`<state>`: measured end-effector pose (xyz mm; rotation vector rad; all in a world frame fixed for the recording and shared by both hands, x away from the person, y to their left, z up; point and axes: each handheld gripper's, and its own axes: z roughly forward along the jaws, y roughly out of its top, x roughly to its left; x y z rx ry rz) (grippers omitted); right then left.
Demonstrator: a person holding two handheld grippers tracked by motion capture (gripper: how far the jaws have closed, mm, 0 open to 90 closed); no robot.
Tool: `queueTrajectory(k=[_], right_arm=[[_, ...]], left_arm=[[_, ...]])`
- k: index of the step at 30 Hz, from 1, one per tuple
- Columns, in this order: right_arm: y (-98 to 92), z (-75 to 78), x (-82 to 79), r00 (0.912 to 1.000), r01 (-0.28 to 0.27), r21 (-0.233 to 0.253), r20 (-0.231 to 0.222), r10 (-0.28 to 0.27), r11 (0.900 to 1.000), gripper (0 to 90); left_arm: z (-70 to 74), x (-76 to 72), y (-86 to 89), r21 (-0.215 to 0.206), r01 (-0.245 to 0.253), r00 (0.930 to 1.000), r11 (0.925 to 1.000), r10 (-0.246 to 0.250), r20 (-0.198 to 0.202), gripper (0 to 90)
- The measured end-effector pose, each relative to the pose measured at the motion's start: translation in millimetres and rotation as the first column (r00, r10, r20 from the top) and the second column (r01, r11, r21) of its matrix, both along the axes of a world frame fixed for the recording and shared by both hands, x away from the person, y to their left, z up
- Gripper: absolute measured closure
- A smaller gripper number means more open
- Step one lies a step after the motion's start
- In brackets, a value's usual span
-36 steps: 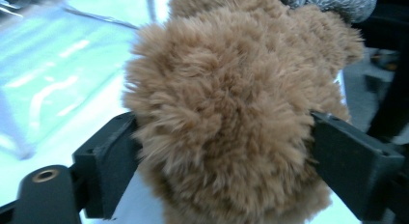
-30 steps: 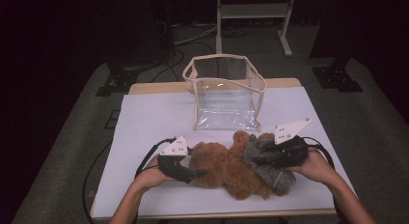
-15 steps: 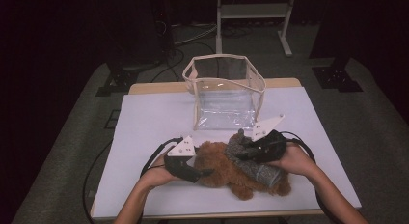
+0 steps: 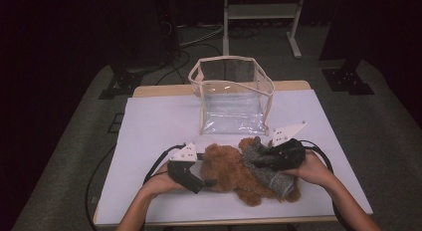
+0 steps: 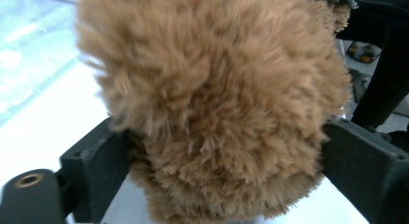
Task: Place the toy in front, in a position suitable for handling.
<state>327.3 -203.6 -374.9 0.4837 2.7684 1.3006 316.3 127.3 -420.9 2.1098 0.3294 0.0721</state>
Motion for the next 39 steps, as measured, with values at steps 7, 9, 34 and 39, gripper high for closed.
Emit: queueTrajectory(k=[7,9,34,39], right_arm=[[-2.9,0.5,-2.6,0.9999,0.009,0.005,-0.007,-0.009,1.0,70.1],[2.1,2.9,-2.5,1.0,0.004,0.007,0.0,-0.004,1.0,70.0],[42.9,72.9,2.3,0.9921,-0.064,0.24,0.12,0.036,0.969,70.4],[22.4,69.5,-0.3,0.9933,-0.036,0.224,0.115,0.01,0.974,70.1]], left_arm=[[-10.1,5.3,-5.1,-0.055,0.0,0.9982,0.9985,-0.003,-0.06,24.0],[-1.0,4.7,-4.2,-0.098,-0.015,0.9991,0.995,0.011,-0.04,31.2],[154.8,-10.1,-1.5,0.063,0.007,0.9693,0.998,-0.022,0.245,38.8],[146.7,-8.7,-13.1,0.05,0.027,0.9685,0.9984,-0.038,0.246,37.4]])
